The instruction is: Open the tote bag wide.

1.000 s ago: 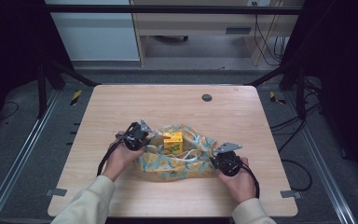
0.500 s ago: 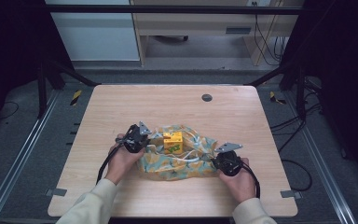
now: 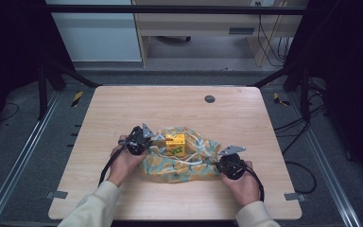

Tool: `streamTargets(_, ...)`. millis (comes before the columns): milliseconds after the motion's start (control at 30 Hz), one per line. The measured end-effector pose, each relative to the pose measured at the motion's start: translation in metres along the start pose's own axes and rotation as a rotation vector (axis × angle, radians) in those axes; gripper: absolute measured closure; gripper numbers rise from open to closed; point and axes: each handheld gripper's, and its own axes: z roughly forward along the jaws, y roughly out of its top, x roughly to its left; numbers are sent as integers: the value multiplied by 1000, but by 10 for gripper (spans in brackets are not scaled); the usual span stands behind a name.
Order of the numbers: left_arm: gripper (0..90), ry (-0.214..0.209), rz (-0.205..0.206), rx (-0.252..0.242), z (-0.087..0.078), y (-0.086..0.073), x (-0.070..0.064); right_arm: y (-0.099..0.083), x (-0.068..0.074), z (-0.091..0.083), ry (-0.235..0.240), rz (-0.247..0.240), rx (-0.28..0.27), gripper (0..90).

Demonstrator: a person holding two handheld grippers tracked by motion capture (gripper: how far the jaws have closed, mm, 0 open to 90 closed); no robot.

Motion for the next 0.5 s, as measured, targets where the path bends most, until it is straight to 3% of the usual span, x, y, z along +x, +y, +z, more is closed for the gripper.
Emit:
streamTargets(300,888,-9,0,18,3,-1,-1,-1,0,1,10,8,-1,886)
streamTargets(400,855,-5,3,19,-1,0,0,-3,-2,1,-4,15,-10,799)
streamTargets(500,738,26,-3,-6,-9,0,2,-4,-2,-2,-24,22,-34,652)
